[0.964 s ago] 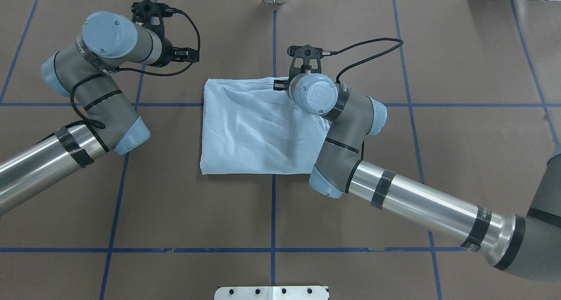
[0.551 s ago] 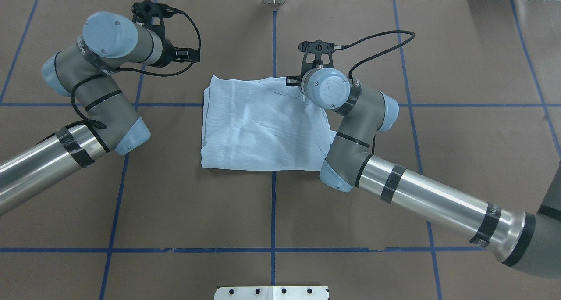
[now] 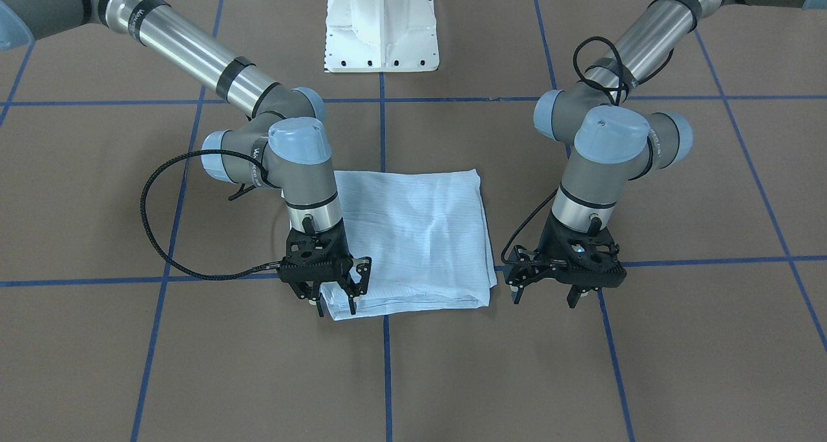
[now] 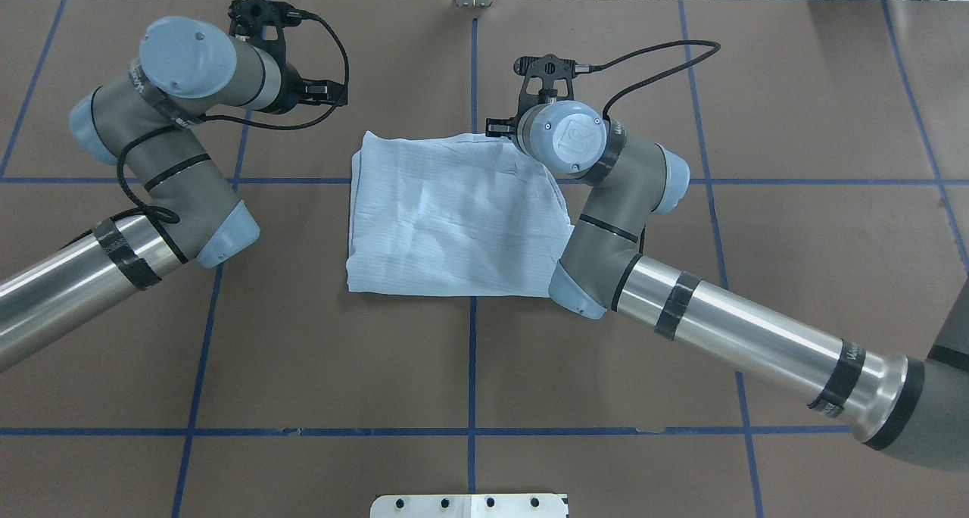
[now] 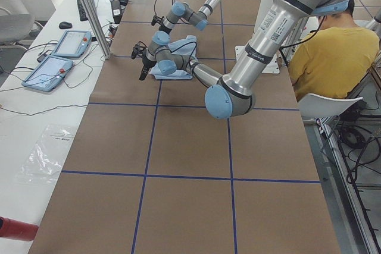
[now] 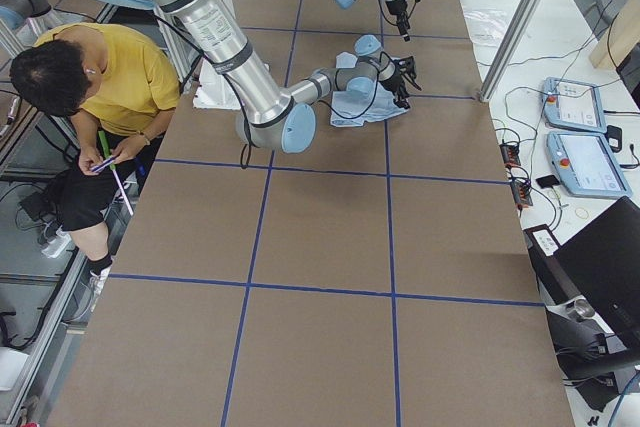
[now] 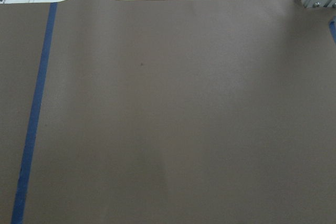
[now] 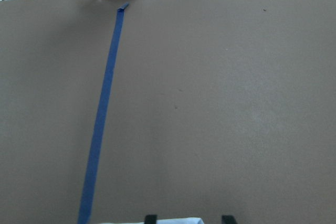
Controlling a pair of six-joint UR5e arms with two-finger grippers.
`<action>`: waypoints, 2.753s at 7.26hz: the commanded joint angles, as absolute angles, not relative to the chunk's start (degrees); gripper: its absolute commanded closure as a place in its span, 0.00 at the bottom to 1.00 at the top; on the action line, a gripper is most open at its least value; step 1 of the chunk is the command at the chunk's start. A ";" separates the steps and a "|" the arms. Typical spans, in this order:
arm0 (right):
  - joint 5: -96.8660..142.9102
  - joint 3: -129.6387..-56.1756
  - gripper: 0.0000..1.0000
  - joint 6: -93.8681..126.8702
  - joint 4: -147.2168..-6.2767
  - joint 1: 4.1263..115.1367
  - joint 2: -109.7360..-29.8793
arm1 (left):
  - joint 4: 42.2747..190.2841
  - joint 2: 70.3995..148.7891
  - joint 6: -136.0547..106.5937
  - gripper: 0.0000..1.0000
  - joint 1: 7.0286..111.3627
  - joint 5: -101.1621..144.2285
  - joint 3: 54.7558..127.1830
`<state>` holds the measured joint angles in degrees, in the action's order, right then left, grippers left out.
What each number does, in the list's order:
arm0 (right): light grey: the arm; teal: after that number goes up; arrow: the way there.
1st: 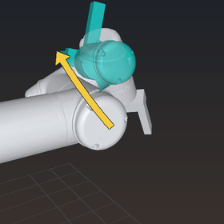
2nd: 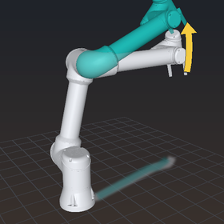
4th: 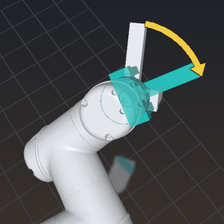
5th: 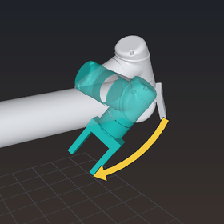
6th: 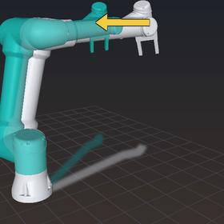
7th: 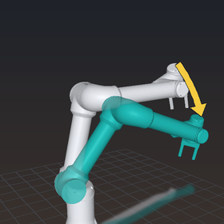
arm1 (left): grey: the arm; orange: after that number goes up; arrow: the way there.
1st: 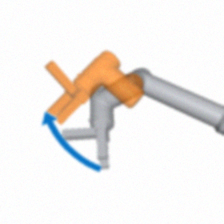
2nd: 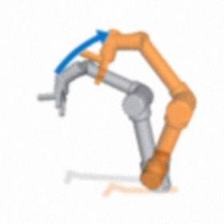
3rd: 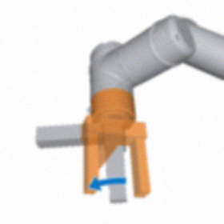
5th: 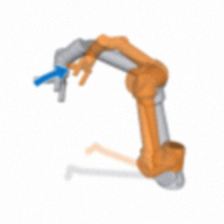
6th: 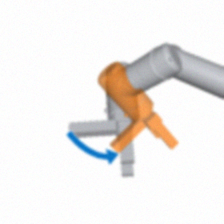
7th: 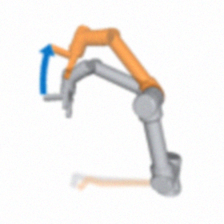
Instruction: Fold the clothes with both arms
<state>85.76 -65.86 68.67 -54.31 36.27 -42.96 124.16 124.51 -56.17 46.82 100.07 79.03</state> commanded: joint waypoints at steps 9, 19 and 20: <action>127.32 -98.70 0.00 -6.63 -100.99 84.60 -81.92 | 88.24 88.20 2.72 0.00 80.57 122.08 116.73; 130.96 -101.78 0.00 -6.06 -88.95 91.67 -101.78 | 98.44 77.87 0.62 0.00 89.21 134.82 105.04; 130.96 -101.69 0.00 -6.06 -88.95 91.67 -101.78 | 98.87 77.96 0.62 0.00 89.12 134.91 102.16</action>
